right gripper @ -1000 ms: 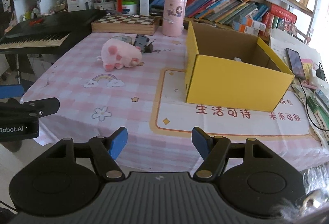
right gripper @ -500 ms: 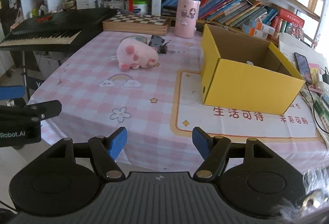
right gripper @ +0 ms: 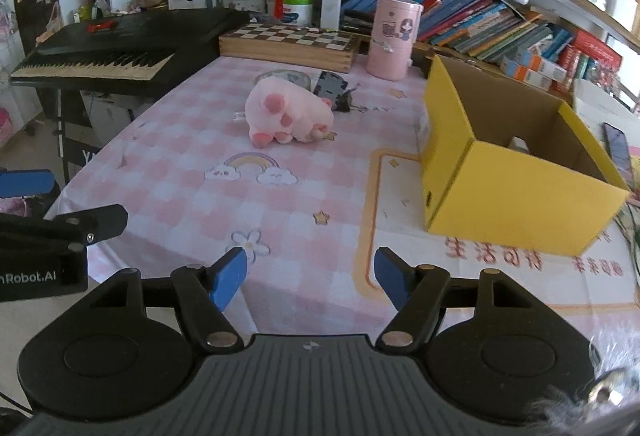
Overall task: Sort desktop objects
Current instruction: 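Move the right tool to the pink plush pig while the left tool approaches the tape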
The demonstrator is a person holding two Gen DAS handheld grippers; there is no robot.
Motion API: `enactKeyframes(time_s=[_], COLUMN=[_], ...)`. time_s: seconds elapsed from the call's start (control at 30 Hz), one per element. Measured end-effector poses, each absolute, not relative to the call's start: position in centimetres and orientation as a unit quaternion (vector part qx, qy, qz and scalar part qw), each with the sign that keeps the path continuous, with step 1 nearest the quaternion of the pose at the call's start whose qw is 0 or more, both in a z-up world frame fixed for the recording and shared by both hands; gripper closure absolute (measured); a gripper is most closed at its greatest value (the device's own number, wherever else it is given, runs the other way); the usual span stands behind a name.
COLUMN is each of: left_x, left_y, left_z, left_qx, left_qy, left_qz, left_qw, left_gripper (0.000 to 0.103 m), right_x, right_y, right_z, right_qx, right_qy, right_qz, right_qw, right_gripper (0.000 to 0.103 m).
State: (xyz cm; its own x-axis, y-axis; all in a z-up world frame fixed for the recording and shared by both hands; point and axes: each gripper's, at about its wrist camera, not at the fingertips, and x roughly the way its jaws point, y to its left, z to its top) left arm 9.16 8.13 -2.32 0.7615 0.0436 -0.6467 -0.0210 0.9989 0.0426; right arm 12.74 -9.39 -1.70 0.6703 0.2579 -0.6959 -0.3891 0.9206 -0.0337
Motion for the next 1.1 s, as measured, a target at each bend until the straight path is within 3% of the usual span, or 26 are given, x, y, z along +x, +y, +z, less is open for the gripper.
enactKeyframes(time_s=[0.23,0.57,0.8,1.1], left_x=[12.8,17.3,18.8,20.4], left_y=[8.5,9.4,9.8,10.0], left_z=[-2.5,-2.1,-1.7,-2.0], left_qx=[0.007,-0.014,-0.017,-0.017], left_qy=[0.361,0.365,0.366,0.381], left_qz=[0.041,0.103,0.148,0.179], left_qw=[0.932,0.925,0.919,0.907], left_gripper=[0.015,0.015,0.015,0.015], right_x=[17.8,24.9,28.7,32.8], right_y=[-7.8,-5.2,-2.0,2.2], right_z=[-2.0,-2.5,-4.0,-7.6], right_qx=[-0.101,-0.137,-0.233,-0.341], right_qy=[0.372,0.359,0.305,0.308], right_qz=[0.212,0.270,0.298,0.337], right_qw=[0.898,0.883,0.874,0.822], right_gripper=[0.034,0.018,0.008,0.007])
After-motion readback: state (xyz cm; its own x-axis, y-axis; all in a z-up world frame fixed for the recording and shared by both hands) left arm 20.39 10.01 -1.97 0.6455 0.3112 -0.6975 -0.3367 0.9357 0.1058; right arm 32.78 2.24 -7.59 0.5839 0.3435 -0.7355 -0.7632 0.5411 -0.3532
